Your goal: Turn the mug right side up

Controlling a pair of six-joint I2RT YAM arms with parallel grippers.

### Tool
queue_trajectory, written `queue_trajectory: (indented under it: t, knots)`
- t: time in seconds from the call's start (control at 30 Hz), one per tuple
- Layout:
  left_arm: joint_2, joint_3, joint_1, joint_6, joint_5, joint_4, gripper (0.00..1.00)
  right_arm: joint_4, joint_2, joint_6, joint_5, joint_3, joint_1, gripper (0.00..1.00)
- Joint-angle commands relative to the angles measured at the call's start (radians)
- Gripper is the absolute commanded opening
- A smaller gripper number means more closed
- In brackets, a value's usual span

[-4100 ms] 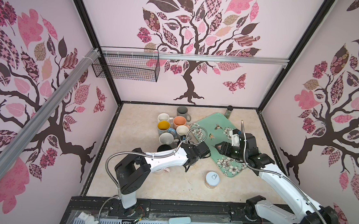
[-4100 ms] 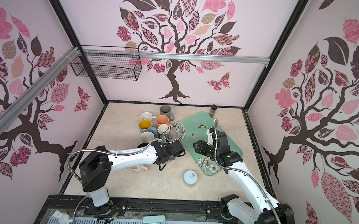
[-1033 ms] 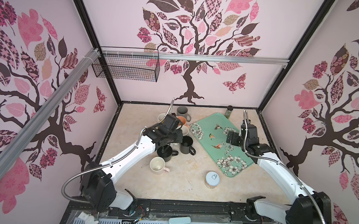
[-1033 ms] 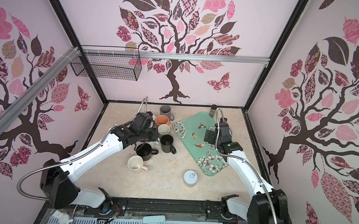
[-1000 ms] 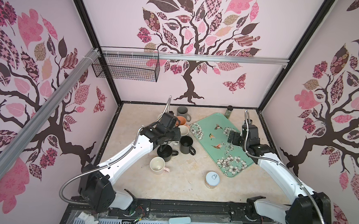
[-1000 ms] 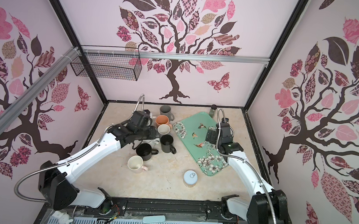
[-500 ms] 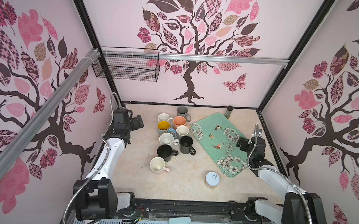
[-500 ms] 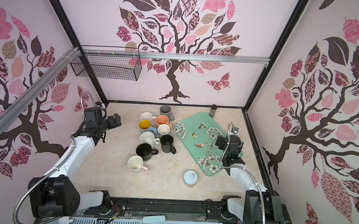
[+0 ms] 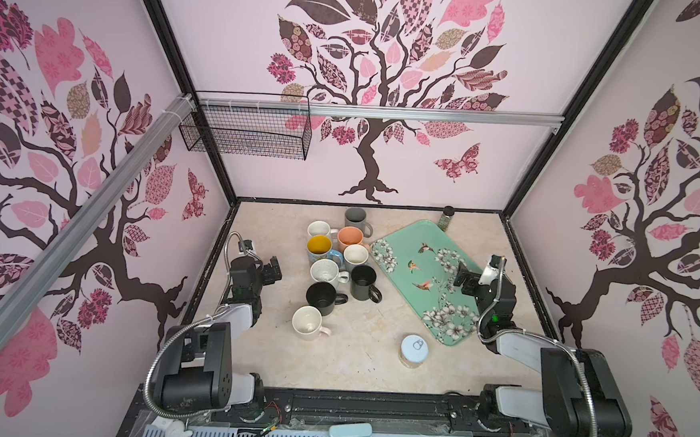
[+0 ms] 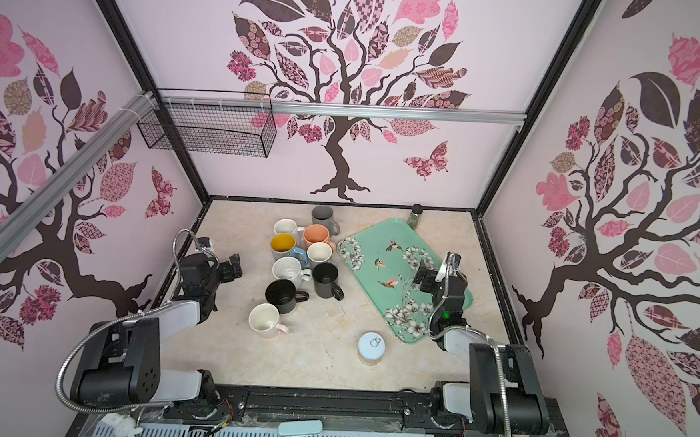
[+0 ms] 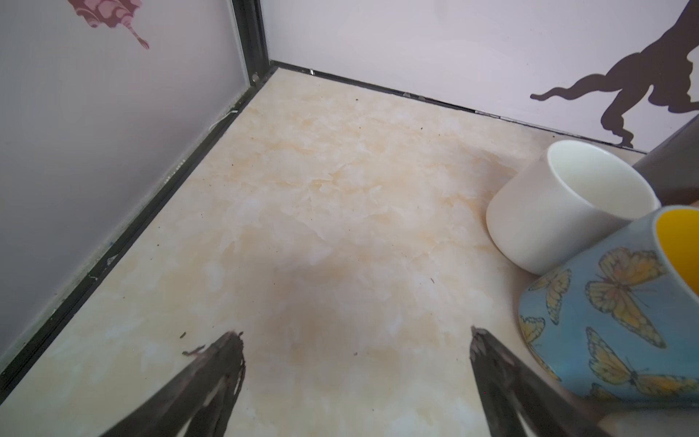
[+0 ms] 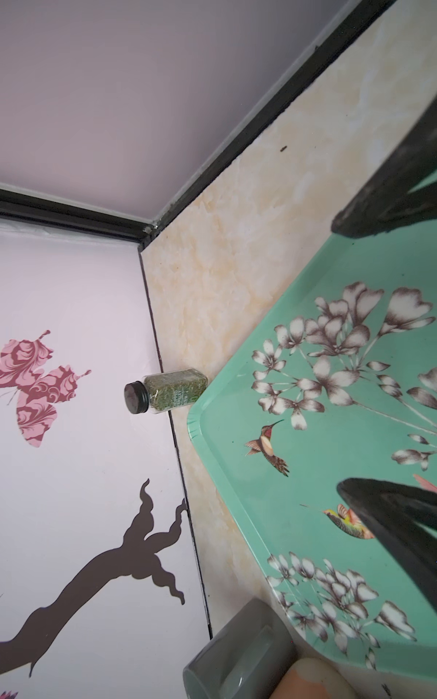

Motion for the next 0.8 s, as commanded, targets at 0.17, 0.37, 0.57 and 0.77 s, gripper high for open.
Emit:
queue_trajectory:
  t: [0.17, 0.37, 0.57, 0.77]
  knots:
    - [0.059, -0.102, 0.003, 0.0, -0.015, 0.294, 0.96, 0.284, 0.097, -0.004, 0.019, -0.115, -0.005, 1.0]
    - [0.201, -0.139, -0.101, 0.089, -0.104, 0.531, 0.96, 0.473, 0.242, -0.001, 0.028, -0.144, -0.005, 1.0]
    - [0.174, -0.074, -0.128, 0.084, -0.198, 0.351, 0.96, 0.214, 0.228, -0.011, 0.011, -0.025, -0.002, 1.0]
    - [0.171, -0.073, -0.127, 0.083, -0.187, 0.346, 0.96, 0.26, 0.238, -0.012, 0.01, -0.041, -0.002, 1.0]
